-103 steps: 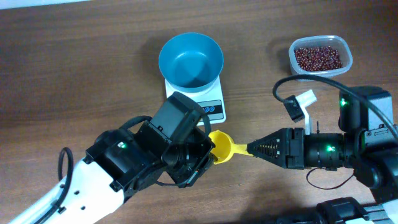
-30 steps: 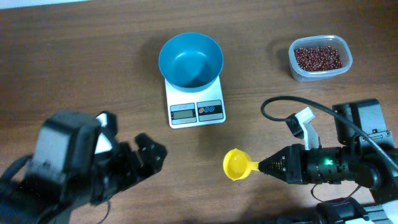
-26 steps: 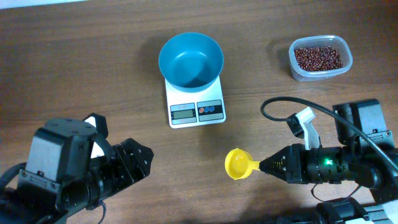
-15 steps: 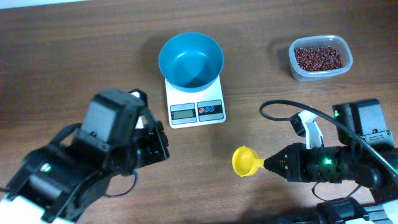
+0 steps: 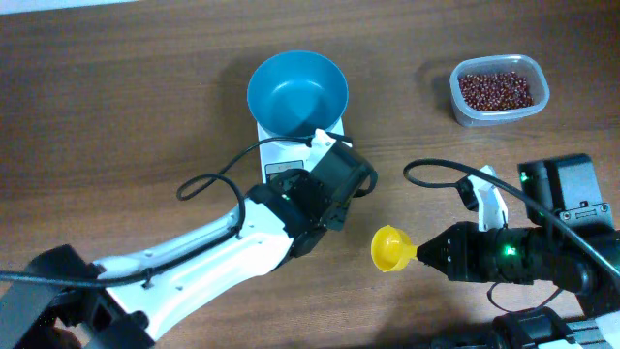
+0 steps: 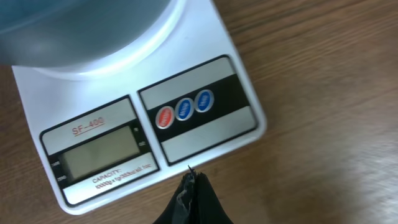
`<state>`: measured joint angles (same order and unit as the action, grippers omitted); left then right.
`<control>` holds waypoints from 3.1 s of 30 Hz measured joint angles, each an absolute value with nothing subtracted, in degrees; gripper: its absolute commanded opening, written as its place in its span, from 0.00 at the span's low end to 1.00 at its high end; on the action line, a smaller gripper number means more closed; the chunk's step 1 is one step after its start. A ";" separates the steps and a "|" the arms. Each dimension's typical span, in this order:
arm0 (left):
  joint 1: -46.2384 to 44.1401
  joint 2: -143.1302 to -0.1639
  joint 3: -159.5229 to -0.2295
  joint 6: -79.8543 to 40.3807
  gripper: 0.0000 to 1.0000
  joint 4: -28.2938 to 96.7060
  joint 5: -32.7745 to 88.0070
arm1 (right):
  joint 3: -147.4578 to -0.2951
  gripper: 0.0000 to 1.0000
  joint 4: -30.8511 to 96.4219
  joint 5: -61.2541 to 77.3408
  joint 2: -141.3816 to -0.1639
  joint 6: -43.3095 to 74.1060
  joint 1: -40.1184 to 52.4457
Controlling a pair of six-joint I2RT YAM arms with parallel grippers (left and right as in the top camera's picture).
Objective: Scoop item into bowl and weigh 50g on scale
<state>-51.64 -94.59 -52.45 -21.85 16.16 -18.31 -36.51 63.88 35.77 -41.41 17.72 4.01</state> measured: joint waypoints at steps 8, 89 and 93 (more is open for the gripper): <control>-47.48 -100.55 -52.45 -21.85 0.00 8.75 -18.70 | -36.51 0.04 63.81 35.77 -41.41 17.72 4.01; -33.12 -54.74 -66.00 12.97 0.99 70.50 -2.92 | -36.18 0.04 31.16 36.69 -55.57 19.27 4.01; -33.12 -54.74 -66.00 17.69 0.99 69.38 -2.55 | -36.18 0.04 31.16 38.87 -55.57 19.29 4.01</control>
<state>-33.12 -54.74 -66.00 17.69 69.38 -2.55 -36.18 31.16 38.87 -55.57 19.29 4.01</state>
